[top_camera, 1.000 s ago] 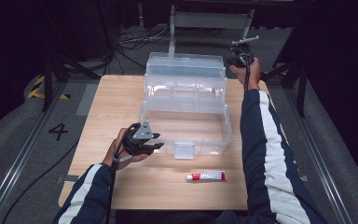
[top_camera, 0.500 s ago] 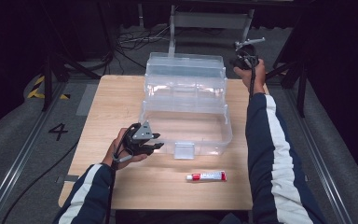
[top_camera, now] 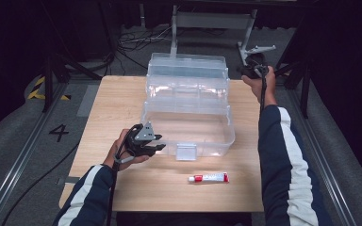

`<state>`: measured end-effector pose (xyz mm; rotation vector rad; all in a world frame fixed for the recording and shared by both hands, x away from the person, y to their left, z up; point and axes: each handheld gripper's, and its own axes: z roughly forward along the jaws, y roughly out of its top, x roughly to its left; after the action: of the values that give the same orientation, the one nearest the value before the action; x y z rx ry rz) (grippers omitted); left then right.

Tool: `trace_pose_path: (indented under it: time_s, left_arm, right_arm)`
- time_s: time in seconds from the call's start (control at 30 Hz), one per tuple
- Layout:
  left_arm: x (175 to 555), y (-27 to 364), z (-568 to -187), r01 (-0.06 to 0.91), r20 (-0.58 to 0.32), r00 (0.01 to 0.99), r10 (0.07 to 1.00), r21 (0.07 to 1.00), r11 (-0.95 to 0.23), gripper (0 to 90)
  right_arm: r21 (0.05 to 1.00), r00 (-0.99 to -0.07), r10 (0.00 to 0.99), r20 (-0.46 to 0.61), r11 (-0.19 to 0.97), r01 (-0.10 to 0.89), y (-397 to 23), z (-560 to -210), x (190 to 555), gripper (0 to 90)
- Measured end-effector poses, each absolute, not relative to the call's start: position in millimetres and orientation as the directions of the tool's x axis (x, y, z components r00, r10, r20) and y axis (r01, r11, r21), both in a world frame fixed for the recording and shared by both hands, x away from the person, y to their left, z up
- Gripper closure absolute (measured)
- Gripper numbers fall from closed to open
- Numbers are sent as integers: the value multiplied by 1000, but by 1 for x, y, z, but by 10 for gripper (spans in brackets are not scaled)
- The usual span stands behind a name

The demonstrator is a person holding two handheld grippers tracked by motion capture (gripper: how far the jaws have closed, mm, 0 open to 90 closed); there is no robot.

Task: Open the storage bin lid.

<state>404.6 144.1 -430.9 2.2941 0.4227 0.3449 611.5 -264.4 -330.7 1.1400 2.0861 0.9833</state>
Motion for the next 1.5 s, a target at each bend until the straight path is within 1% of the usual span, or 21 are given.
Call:
trace_pose_path:
  time_s: [0.27,0.47,0.73,0.8,0.83,1.23,1.5]
  left_arm:
    - [405,144,-431,191,118,910,397,731,-655,609]
    - [406,144,-431,190,117,911,396,733,-654,609]
    - [405,144,-432,190,119,909,399,734,-652,605]
    - [405,144,-432,191,116,909,399,736,-650,605]
    - [405,145,-432,192,115,909,400,737,-648,605]
    - [405,145,-432,194,111,909,401,739,-645,603]
    - [404,144,-432,193,122,905,408,736,-649,593]
  right_arm:
    - [811,-506,849,-152,400,427,-272,-322,583,880]
    - [809,-547,820,-168,432,399,-270,-321,559,874]
    - [797,-602,778,-179,474,375,-265,-330,525,859]
    - [796,-604,776,-182,478,373,-265,-330,522,859]
    - [795,-618,764,-185,486,364,-266,-333,511,859]
    - [802,-641,747,-178,487,345,-280,-344,473,850]
    - [810,-675,721,-157,484,330,-285,-358,446,840]
